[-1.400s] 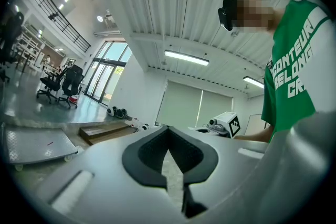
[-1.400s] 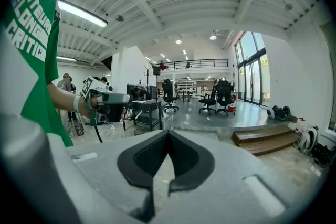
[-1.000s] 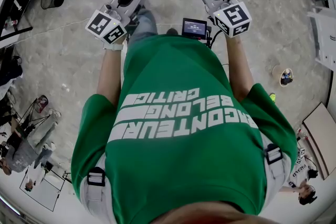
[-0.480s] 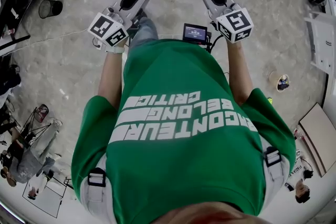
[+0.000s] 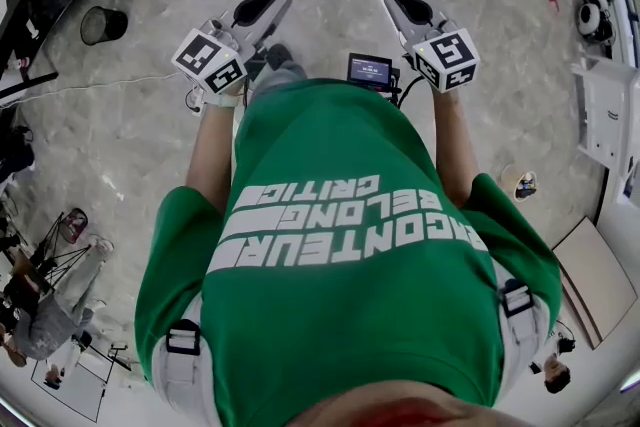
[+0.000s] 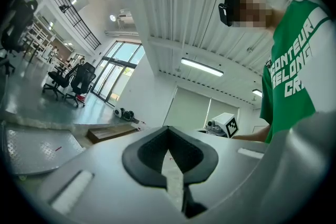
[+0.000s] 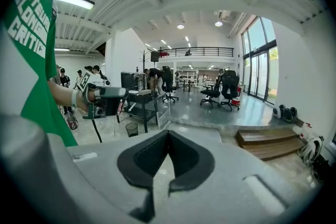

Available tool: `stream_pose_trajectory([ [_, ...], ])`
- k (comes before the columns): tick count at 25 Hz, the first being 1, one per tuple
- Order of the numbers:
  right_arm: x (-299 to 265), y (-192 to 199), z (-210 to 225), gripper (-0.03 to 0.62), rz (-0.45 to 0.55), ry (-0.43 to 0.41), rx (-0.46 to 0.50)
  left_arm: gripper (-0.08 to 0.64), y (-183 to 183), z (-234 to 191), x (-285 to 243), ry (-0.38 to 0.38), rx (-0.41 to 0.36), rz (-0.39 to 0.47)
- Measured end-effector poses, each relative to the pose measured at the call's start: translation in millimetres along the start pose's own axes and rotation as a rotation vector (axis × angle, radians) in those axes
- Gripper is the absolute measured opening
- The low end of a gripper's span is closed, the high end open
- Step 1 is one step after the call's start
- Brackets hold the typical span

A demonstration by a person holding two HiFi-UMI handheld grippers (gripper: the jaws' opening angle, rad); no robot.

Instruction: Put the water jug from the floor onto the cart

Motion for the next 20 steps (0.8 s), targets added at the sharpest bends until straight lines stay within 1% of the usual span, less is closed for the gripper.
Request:
stream_pose_trajectory([
  [4,-34.7,-20.5,4.3,-0.008,-0.018,0.001,0.014,0.015,-11.8,-38.6,12.6,-0.002,0.029,0.029],
  [7,-54.0,-31.5,4.0,-0.008,-0.035,0.013,0.019,0.015,-20.2,-60.5,22.5,0.0,0.041,0.023],
  [9,-62.8,-38.8,4.1,-0.008,-0.041,0.02,0.021,0.015,-19.9,-77.1,27.2,0.003,0.046,0.035],
  [12,-68.6,-38.0,6.3,-0.008,-0.061,0.02,0.002,0.015,-21.1,-87.5,29.2,0.008,0.044,0.031],
  [15,-76.0,-34.8,17.4,-0.008,-0.083,0.032,-0.02,0.015,-23.0,-98.1,28.1,0.009,0.047,0.019],
  [20,-104.0,-43.5,39.8,-0.008,-0.086,0.035,-0.018,0.015,-25.8,-126.2,22.8,-0.011,0.066,0.015],
])
Point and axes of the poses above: the fingertips, and each gripper's own axes: x backward along the fingers, z to its right, y out of its underside, the point moved 7 cm from there along x, backward along the fingers, and after that the axes turned 4 degrees about -z, right-handed, at the moved point
